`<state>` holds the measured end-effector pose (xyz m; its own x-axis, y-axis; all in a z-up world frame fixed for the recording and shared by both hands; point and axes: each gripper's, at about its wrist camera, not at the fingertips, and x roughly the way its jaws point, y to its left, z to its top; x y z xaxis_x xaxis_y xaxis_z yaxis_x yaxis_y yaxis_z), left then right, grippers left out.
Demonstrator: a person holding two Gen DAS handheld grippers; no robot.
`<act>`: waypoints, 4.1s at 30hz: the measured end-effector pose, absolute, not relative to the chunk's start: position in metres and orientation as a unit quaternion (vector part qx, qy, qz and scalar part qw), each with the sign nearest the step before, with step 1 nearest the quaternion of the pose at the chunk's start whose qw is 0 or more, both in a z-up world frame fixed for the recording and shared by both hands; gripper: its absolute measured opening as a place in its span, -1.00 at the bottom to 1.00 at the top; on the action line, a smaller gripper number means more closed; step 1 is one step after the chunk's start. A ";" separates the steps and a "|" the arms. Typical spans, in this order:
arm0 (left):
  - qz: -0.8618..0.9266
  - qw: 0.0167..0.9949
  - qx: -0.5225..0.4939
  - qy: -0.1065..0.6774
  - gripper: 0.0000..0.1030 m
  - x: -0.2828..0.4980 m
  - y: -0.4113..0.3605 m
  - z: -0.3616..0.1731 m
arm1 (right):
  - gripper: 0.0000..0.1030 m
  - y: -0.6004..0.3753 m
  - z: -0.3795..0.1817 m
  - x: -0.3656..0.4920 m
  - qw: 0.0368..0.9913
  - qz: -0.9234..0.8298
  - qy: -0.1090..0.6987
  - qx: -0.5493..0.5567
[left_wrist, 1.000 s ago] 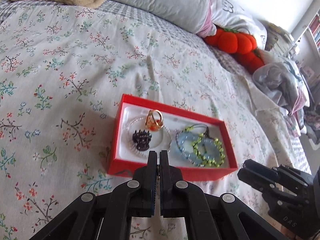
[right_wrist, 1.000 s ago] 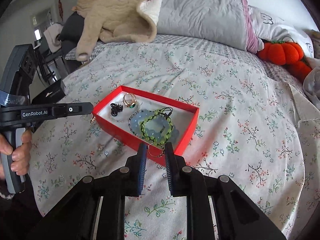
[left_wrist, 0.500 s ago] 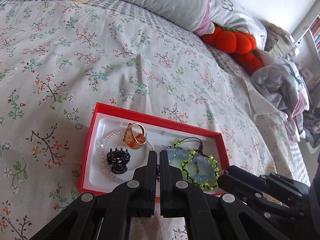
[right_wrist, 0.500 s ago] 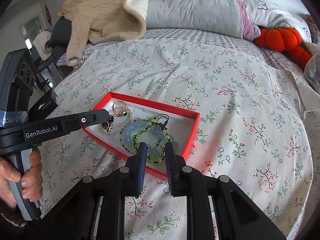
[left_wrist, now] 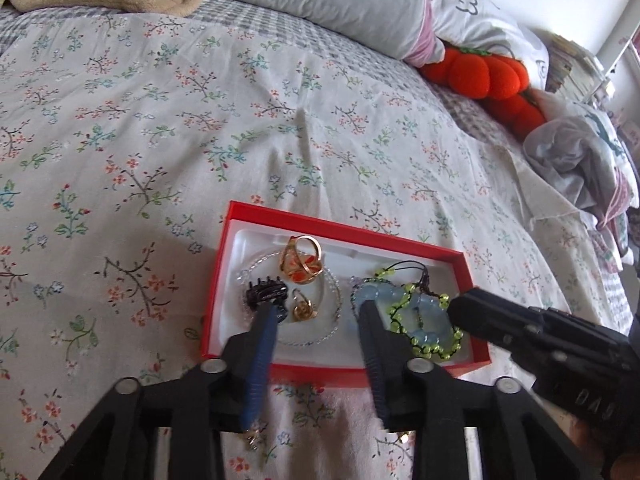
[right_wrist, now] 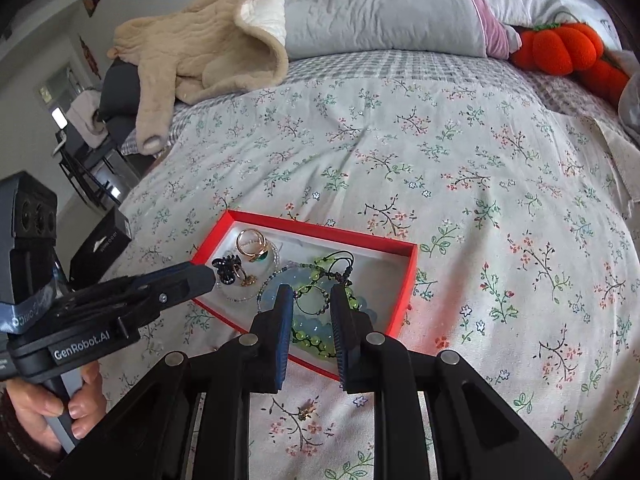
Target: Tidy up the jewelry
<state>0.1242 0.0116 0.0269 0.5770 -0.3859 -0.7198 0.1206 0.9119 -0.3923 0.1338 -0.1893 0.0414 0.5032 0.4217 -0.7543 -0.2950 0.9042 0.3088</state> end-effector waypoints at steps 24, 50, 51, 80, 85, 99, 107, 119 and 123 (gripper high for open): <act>-0.078 0.888 -0.075 0.447 0.83 0.068 0.045 -0.009 | 0.32 -0.190 0.020 0.057 0.895 0.119 0.428 -0.035; -0.146 0.888 -0.014 0.436 0.13 0.065 0.012 -0.042 | 1.00 -0.180 -0.044 0.050 0.871 0.123 0.472 -0.048; -0.153 0.887 -0.022 0.435 -0.14 0.067 0.013 -0.042 | 1.00 -0.180 -0.044 0.050 0.871 0.123 0.472 -0.047; -0.141 0.879 -0.037 0.453 -1.00 0.064 0.017 -0.035 | 0.84 -0.167 -0.040 0.058 0.876 0.122 0.464 -0.050; -0.139 0.881 -0.046 0.450 -1.00 0.065 0.022 -0.031 | 0.37 -0.161 -0.037 0.060 0.874 0.134 0.464 -0.044; -0.136 0.876 -0.069 0.458 -1.00 0.068 0.030 -0.024 | -0.79 -0.164 -0.032 0.067 0.864 0.163 0.476 -0.009; -0.149 0.875 -0.107 0.448 -1.00 0.073 0.030 0.002 | -0.80 -0.183 -0.015 0.075 0.853 0.160 0.494 0.046; -0.172 0.879 -0.116 0.429 -1.00 0.094 0.016 0.041 | -0.80 -0.201 0.046 0.095 0.861 0.164 0.468 0.112; -0.172 0.873 -0.126 0.438 -1.00 0.106 0.012 0.038 | -0.80 -0.201 0.052 0.109 0.859 0.162 0.470 0.123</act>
<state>0.1057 0.0116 0.0382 0.5572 -0.4106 -0.7217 0.1893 0.9091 -0.3711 0.1086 -0.2013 0.0516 0.5058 0.3940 -0.7674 -0.1621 0.9172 0.3640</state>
